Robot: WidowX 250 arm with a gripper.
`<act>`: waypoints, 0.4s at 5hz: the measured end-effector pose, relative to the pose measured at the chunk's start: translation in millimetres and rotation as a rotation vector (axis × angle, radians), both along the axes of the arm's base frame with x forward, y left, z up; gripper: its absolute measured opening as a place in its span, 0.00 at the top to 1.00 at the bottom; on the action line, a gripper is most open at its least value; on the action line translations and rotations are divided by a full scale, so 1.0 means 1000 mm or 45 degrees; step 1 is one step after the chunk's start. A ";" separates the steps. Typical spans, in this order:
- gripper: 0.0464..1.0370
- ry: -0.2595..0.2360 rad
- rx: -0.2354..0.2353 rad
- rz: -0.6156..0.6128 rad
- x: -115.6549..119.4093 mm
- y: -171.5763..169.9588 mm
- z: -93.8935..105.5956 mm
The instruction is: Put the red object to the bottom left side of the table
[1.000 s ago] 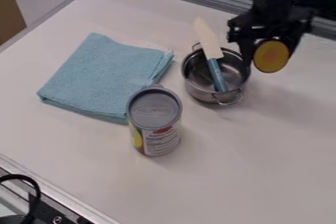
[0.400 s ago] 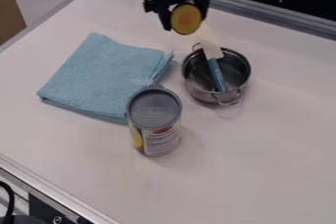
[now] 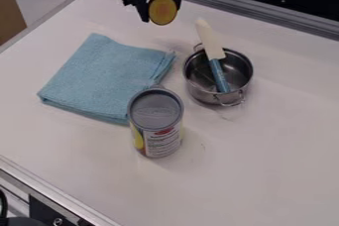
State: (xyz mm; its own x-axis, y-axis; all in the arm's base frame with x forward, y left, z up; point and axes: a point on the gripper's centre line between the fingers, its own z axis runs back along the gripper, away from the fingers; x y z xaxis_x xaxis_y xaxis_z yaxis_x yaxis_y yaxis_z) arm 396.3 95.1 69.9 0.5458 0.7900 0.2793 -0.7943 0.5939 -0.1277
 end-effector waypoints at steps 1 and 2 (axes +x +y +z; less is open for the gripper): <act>0.28 0.020 0.007 0.041 0.005 0.005 -0.012; 0.28 0.049 0.002 0.015 -0.007 0.008 -0.024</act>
